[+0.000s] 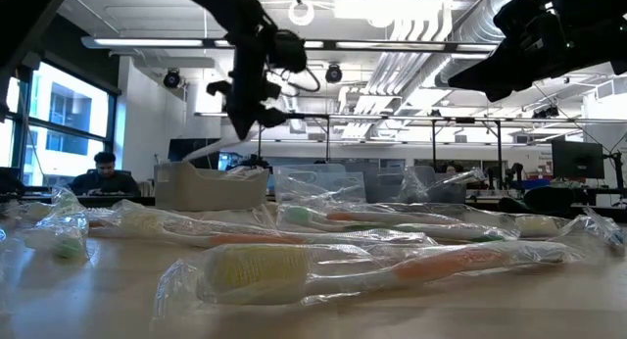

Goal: Pick & Place Toothbrushes
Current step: Put the orange toothbrush into the white bin

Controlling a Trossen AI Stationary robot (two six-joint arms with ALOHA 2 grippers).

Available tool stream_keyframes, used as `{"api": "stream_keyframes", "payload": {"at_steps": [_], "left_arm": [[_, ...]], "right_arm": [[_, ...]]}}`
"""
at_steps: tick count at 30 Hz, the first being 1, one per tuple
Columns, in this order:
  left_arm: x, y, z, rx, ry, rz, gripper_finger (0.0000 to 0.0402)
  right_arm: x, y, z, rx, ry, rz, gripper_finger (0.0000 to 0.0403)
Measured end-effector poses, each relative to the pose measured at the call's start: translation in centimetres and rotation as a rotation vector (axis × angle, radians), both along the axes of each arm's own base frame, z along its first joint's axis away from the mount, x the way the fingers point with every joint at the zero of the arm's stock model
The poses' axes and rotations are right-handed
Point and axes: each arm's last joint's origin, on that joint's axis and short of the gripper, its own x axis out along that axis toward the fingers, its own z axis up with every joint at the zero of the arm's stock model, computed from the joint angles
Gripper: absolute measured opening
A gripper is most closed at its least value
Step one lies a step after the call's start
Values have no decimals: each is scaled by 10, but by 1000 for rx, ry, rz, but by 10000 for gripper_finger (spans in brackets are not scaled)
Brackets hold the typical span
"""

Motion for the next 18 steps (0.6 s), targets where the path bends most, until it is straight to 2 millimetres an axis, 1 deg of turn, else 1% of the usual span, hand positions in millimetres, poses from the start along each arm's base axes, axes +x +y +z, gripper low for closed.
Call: {"api": "stream_keyframes", "payload": {"at_steps": [4, 10, 15, 18], "left_arm": [[-9, 10, -14, -6, 17, 34, 0], [-22, 13, -37, -40, 72, 62, 0], [-23, 13, -53, -34, 79, 44, 0], [-19, 14, -56, -8, 60, 15, 0]], "right_arm": [[0, 0, 0, 0, 0, 1, 2], [0, 0, -1, 44, -2, -4, 2], [-1, 1, -4, 119, 19, 5, 2], [-1, 1, -6, 154, 42, 2, 2]]}}
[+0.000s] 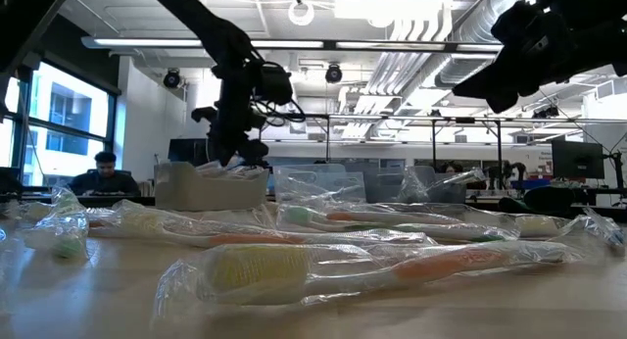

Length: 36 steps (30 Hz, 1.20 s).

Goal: Pick & Place Toothbrushes
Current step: Put the orange toothbrush into the white bin

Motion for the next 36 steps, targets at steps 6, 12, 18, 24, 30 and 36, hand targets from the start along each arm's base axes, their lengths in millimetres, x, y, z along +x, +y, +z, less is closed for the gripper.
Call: {"api": "stream_keyframes", "payload": {"at_steps": [6, 12, 18, 24, 30, 36], "left_arm": [[7, 5, 0, 56, -72, -21, 0], [7, 5, 0, 51, -79, -30, 0], [8, 5, 0, 51, -90, -33, 2], [9, 6, 0, 54, -91, -47, 51], [10, 6, 0, 36, -102, -57, 102], [10, 6, 0, 25, -63, -100, 105]], "right_arm": [[-1, 0, -5, 35, 49, -7, 2], [-2, 0, -8, 41, 77, -11, 2], [-2, 1, -7, 41, 76, -8, 2], [-2, 1, -7, 40, 76, -8, 2], [-1, 0, -5, 3, 50, -4, 2], [-1, 0, -4, 29, 38, -11, 2]]}}
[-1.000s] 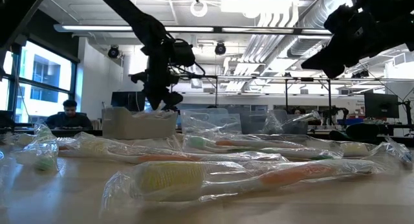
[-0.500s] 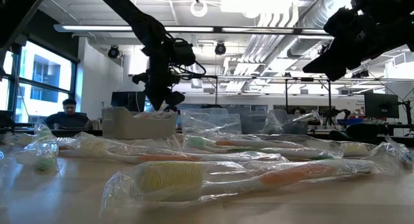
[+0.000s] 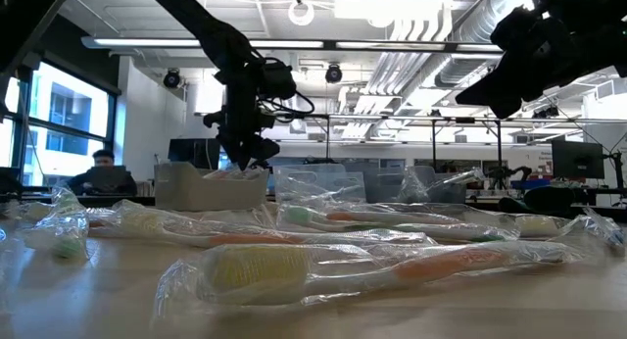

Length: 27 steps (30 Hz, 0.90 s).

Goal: Pick & Place Toothbrushes
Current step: Put the orange toothbrush into the white bin

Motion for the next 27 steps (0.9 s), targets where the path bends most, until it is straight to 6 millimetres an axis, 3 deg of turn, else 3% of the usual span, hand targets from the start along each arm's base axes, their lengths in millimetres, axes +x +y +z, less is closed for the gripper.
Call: {"api": "stream_keyframes", "payload": {"at_steps": [15, 27], "left_arm": [[1, 0, 0, -27, 39, -79, 104], [5, -1, -1, -109, -46, -147, 104]], "right_arm": [[0, 0, 0, 2, -5, 6, 2], [0, 0, -1, -1, 7, 8, 2]]}}
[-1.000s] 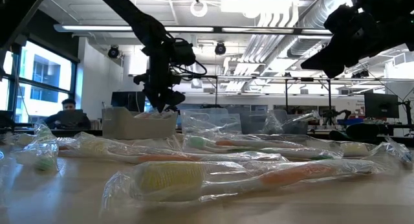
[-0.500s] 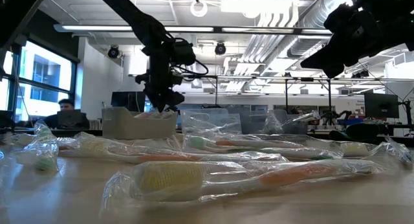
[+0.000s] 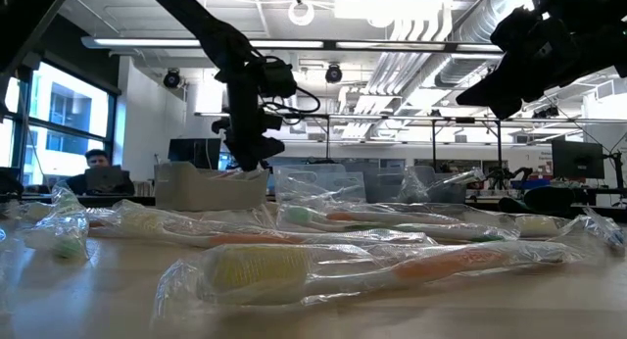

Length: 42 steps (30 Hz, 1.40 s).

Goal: Pick & Place Toothbrushes
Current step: Put the orange toothbrush into the white bin

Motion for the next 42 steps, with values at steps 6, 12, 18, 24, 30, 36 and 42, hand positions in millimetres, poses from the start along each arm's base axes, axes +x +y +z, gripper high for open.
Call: {"api": "stream_keyframes", "payload": {"at_steps": [6, 12, 18, 24, 30, 36, 42], "left_arm": [[2, 1, 2, 18, -28, -1, 104], [-7, -7, 43, 64, -43, 12, 104], [-21, -34, 92, 101, -181, -30, 104], [-9, -81, 107, 108, -234, -184, 104], [16, -136, 95, 94, -252, -369, 104], [36, -195, 91, 110, -362, -551, 104], [45, -236, 94, 125, -430, -684, 104]], "right_arm": [[0, 0, 0, 0, 1, 0, 2], [0, 0, 0, 0, 2, 0, 2], [0, 0, 0, 0, 2, -1, 2], [0, 0, 0, 7, 2, -2, 2], [0, 0, -1, 8, 5, -2, 2], [-1, 0, -2, 11, 16, -2, 2], [0, 0, -2, 11, 16, -2, 2]]}}
